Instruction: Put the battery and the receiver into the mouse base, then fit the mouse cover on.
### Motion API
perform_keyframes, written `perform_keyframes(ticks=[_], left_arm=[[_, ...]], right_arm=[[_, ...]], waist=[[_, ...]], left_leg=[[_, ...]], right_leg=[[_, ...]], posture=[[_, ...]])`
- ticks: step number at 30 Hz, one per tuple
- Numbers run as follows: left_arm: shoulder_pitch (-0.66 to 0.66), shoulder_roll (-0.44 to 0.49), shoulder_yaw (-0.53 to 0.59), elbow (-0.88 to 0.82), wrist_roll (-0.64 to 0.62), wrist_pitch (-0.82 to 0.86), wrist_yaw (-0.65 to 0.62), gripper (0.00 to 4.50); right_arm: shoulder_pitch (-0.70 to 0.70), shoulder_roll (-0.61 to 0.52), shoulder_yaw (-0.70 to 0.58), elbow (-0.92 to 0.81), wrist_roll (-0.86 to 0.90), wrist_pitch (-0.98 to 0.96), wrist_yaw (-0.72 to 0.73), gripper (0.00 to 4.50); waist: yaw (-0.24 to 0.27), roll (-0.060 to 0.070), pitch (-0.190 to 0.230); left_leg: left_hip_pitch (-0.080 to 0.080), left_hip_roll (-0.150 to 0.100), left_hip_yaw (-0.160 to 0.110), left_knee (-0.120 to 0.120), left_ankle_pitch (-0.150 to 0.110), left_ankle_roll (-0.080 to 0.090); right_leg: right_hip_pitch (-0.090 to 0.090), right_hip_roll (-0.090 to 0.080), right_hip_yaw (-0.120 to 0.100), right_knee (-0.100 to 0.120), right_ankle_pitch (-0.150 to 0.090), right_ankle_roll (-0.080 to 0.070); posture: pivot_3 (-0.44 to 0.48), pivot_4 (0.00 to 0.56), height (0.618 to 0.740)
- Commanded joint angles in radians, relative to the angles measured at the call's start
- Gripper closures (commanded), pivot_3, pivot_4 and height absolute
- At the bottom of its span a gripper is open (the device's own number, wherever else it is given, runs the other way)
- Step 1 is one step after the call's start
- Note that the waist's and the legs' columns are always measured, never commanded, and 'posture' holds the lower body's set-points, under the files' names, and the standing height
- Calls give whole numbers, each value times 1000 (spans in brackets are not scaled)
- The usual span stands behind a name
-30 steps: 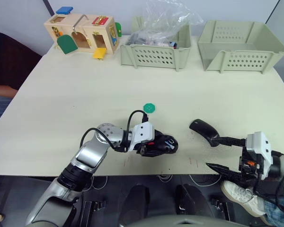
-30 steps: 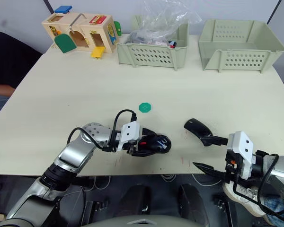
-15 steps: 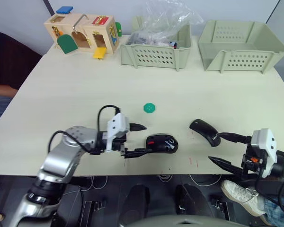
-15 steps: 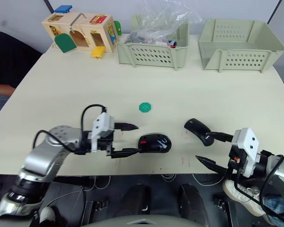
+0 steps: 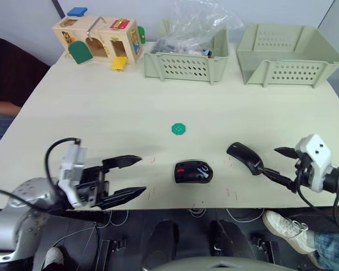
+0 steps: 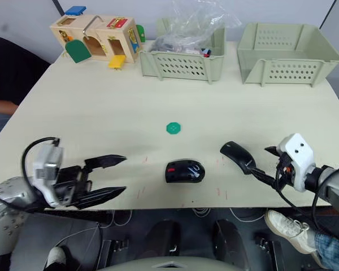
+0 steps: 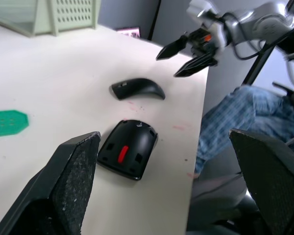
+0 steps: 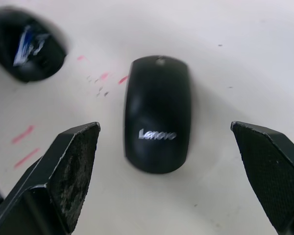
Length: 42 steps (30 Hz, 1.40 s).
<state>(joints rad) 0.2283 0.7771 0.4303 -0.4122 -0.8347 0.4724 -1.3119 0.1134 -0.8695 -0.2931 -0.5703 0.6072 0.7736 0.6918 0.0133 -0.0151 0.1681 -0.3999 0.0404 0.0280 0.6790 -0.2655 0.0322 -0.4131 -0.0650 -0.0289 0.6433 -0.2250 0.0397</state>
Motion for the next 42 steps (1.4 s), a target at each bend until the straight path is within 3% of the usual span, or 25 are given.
perform_keyframes(ticks=[1, 7, 15, 26, 42], left_arm=[[33, -8, 48, -23, -32, -22, -7, 36], [73, -27, 23, -44, 5, -71, 8, 36], [38, -5, -12, -4, 29, -111, -39, 36], [32, -14, 13, 28, 22, -175, -98, 36], [99, -59, 16, 40, 55, -256, -68, 36]], right_arm=[[-25, 7, -5, -10, 15, 30, -17, 0], [-56, 66, 52, 33, 7, 45, -36, 0], [-144, 52, 144, 82, -37, 93, -47, 0], [-145, 52, 146, 83, -28, 126, -30, 0], [-153, 49, 160, 106, -52, 117, -8, 0]], waist=[[3, 0, 0], [3, -1, 0], [1, 0, 0], [0, 0, 0], [1, 0, 0]], left_leg=[[0, 0, 0, 0, 0, 0], [0, 0, 0, 0, 0, 0], [0, 0, 1, -1, 0, 0], [0, 0, 1, -1, 0, 0], [0, 0, 1, -1, 0, 0]], right_leg=[[0, 0, 0, 0, 0, -1], [0, 0, 0, 0, 0, 0], [0, 0, 0, 0, 0, 0], [0, 0, 0, -1, 0, 1], [-1, 0, 0, -1, 0, 1]], posture=[[0, 150, 740], [0, 150, 740], [0, 150, 740], [0, 150, 740], [0, 150, 740]])
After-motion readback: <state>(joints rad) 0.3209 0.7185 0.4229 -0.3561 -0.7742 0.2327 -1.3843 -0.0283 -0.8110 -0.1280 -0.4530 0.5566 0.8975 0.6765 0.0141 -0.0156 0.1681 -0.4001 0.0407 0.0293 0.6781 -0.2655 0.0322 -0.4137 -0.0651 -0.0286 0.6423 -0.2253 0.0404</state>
